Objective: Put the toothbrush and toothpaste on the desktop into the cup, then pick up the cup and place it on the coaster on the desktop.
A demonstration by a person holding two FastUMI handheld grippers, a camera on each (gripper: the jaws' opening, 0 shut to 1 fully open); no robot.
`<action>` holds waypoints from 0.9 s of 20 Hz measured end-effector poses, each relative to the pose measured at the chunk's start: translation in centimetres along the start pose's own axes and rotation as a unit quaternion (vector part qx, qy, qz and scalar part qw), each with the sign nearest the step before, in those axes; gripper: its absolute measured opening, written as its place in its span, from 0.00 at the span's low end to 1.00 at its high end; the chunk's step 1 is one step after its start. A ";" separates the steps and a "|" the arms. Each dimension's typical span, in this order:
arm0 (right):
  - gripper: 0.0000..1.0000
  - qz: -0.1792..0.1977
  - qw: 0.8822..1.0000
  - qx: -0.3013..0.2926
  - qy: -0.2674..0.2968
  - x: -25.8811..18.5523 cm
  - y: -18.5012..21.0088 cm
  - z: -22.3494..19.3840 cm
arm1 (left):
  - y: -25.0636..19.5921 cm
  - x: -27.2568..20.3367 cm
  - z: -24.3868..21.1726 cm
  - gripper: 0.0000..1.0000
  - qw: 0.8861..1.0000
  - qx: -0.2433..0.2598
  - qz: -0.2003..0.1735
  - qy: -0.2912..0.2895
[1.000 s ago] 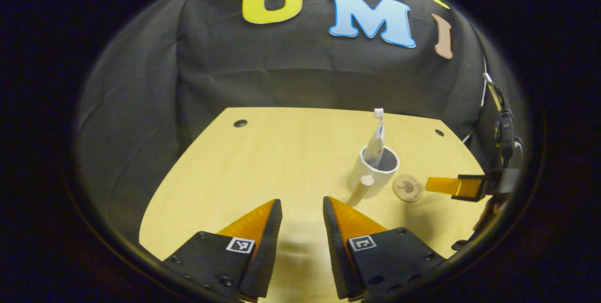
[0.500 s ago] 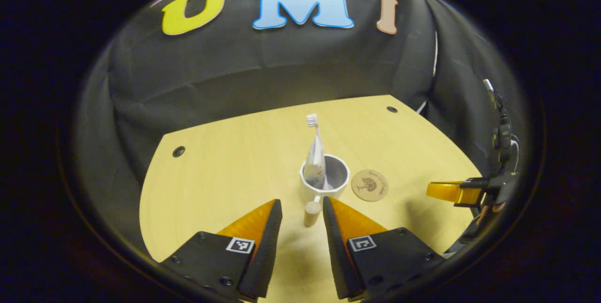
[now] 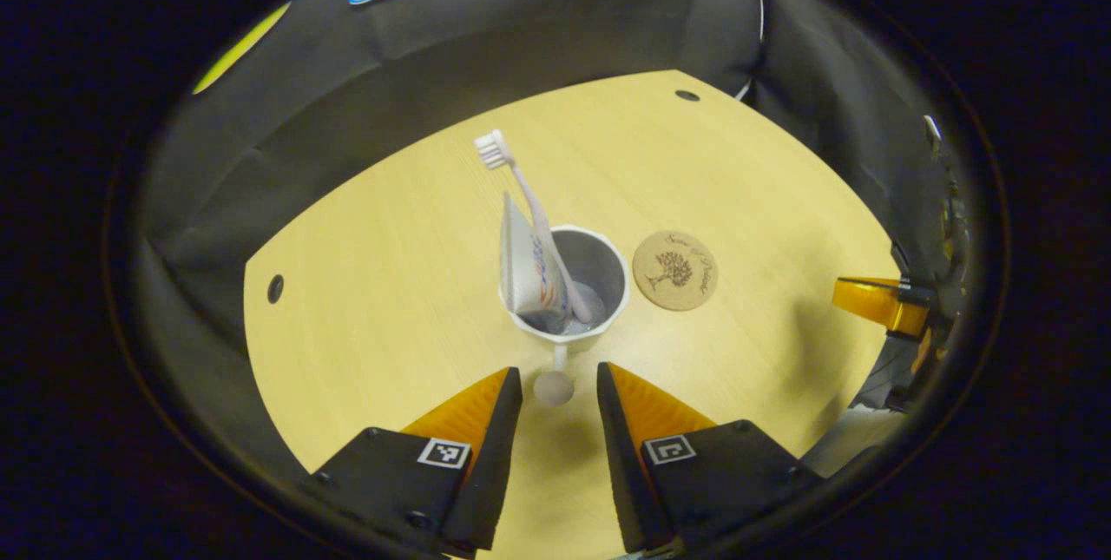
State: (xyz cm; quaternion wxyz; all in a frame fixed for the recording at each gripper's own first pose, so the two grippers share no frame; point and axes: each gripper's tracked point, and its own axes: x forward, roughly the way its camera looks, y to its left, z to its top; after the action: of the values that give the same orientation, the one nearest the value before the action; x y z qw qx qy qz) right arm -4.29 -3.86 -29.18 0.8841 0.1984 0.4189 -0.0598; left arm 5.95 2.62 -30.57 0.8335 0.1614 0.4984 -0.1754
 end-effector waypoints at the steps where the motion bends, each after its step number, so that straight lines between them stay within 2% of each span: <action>1: 0.10 -0.001 1.000 0.003 0.001 0.1 -0.2 0.0 | -0.1 0.3 -0.1 0.60 1.000 0.010 -0.005 0.015; 3: 0.10 -0.002 1.000 0.007 0.005 0.2 -0.8 -0.2 | -0.1 0.8 0.1 0.56 0.999 0.032 -0.006 0.031; 4: 0.10 -0.004 1.000 0.007 0.008 0.4 -1.0 -0.3 | -0.1 1.1 0.4 0.60 0.999 0.040 -0.004 0.036; 6: 0.11 -0.007 1.000 0.009 0.015 0.5 -1.9 -0.7 | -0.1 1.8 0.5 0.56 0.998 0.047 -0.001 0.050; 8: 0.11 -0.009 1.000 0.014 0.020 0.2 -2.9 -1.0 | 0.0 2.5 0.1 0.60 0.997 0.042 0.000 0.070; 12: 0.11 -0.016 0.999 0.030 0.029 0.4 -4.6 -1.5 | 0.0 3.7 -0.6 0.59 0.995 0.018 0.000 0.099; 14: 0.11 -0.020 0.998 0.043 0.031 0.0 -5.5 -1.5 | -0.3 4.0 -0.7 0.36 0.995 0.014 0.000 0.102; 18: 0.11 -0.023 0.998 0.056 0.034 -0.3 -6.5 -1.6 | -0.5 4.1 -0.5 0.33 0.996 0.004 -0.004 0.093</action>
State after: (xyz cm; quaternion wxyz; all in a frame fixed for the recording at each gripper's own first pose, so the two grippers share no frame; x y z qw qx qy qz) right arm -7.40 -9.16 -31.84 0.8553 0.2402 0.4488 -0.0970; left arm 7.09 1.84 -34.46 0.7824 0.1784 0.5734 -0.1651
